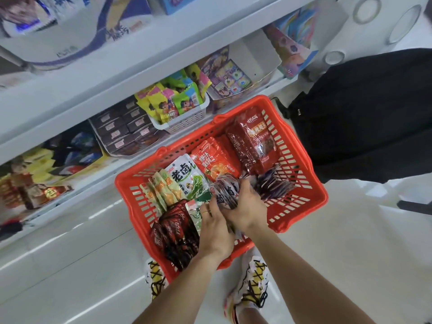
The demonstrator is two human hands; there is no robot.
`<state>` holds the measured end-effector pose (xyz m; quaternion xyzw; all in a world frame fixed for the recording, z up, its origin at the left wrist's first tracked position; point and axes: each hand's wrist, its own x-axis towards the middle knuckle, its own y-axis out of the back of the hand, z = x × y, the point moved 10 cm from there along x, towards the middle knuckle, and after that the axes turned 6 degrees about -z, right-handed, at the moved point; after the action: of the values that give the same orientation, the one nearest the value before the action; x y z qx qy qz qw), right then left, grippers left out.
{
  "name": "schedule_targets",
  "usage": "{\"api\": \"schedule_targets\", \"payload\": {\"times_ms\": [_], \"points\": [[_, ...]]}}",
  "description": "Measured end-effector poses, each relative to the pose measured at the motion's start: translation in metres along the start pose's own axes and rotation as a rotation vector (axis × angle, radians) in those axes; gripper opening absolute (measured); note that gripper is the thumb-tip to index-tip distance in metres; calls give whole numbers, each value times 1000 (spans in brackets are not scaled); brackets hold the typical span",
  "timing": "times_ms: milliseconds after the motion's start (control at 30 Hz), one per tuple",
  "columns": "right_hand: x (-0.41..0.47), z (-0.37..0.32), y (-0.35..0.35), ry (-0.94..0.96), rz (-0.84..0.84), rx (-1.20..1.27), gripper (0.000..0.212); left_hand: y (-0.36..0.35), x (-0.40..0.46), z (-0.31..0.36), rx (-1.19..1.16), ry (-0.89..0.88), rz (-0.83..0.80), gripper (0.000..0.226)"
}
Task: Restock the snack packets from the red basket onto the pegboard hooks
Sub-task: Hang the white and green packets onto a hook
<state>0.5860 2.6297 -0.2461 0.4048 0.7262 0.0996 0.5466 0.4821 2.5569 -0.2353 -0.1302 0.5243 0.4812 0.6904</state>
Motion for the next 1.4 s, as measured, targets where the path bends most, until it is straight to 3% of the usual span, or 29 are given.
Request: {"api": "schedule_targets", "payload": {"times_ms": [267, 433, 567, 667, 800, 900, 1033, 1167, 1233, 1333, 1400], "points": [[-26, 6, 36, -22, 114, 78, 68, 4, -18, 6, 16, 9, -25, 81], [-72, 22, 80, -77, 142, 484, 57, 27, -57, 14, -95, 37, 34, 59], [-129, 10, 132, -112, 107, 872, 55, 58, -115, 23, -414, 60, 49, 43], [-191, -44, 186, -53, 44, 1009, 47, 87, -184, 66, -712, 32, -85, 59], [-288, -137, 257, 26, -88, 1085, 59, 153, -303, 159, -801, -110, -310, 72], [-368, -220, 326, 173, -118, 1102, 64, 223, -404, 235, -874, -306, -340, 79], [-473, -321, 423, 346, -79, 1175, 76, 315, -557, 328, -887, -597, -290, 52], [-563, -405, 505, 479, -28, 1252, 78, 379, -652, 372, -945, -667, -248, 72], [-600, -441, 539, 572, 3, 1229, 72, 396, -694, 394, -1014, -716, -317, 87], [-646, -487, 590, 734, 109, 1128, 50, 423, -744, 428, -1098, -790, -430, 55], [-667, -509, 620, 832, 200, 1030, 57, 443, -776, 451, -1099, -864, -429, 57]]}}
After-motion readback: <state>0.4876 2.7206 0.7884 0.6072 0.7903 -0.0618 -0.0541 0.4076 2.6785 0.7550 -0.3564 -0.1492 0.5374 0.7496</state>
